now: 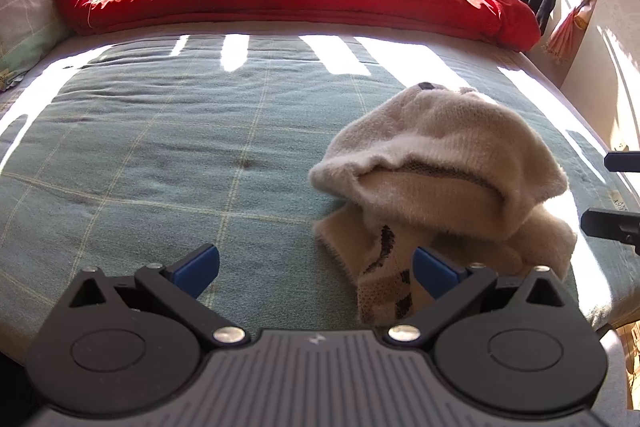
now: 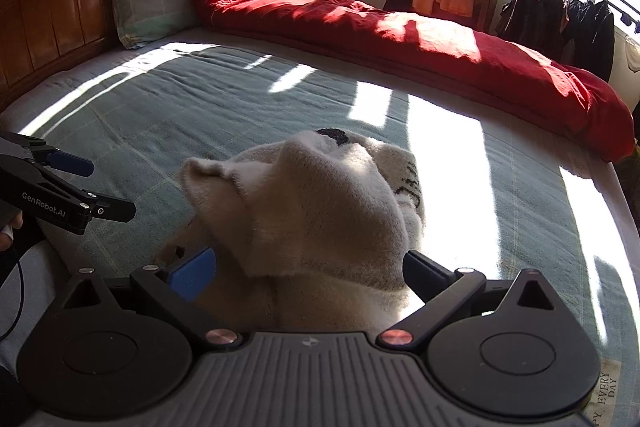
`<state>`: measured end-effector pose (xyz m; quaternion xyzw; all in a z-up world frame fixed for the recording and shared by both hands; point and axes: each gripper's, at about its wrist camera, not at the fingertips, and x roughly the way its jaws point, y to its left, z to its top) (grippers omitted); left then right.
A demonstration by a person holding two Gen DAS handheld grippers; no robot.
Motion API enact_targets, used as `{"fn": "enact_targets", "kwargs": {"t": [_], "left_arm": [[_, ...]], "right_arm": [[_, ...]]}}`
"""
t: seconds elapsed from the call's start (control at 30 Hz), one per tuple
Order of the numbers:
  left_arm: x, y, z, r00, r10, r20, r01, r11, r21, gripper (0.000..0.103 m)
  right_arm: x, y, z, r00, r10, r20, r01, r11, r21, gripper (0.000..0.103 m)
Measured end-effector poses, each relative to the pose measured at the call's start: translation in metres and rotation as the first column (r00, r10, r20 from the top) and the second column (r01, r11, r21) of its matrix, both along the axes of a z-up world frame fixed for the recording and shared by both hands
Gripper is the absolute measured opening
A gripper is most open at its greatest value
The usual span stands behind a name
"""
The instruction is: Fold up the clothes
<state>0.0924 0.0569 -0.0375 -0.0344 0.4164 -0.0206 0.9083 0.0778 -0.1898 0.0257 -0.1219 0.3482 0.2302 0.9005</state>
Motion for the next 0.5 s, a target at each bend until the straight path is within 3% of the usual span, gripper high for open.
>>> {"fn": "enact_targets", "kwargs": {"t": [0.2,0.5], "left_arm": [[0.0030,-0.0019,-0.0046,0.998,0.005,-0.060,-0.004,1.000,0.011,0.102],[-0.0047,-0.0054,-0.0063,0.999,-0.028,-0.014,0.029,0.998,0.052,0.102]], "right_arm": [[-0.0014,0.0034,-0.0033,1.000,-0.005,-0.008,0.005,1.000,-0.018,0.102],[-0.0040,0.0050,-0.0049,1.000,-0.024,-0.016,0.023,0.999,-0.034,0.102]]}}
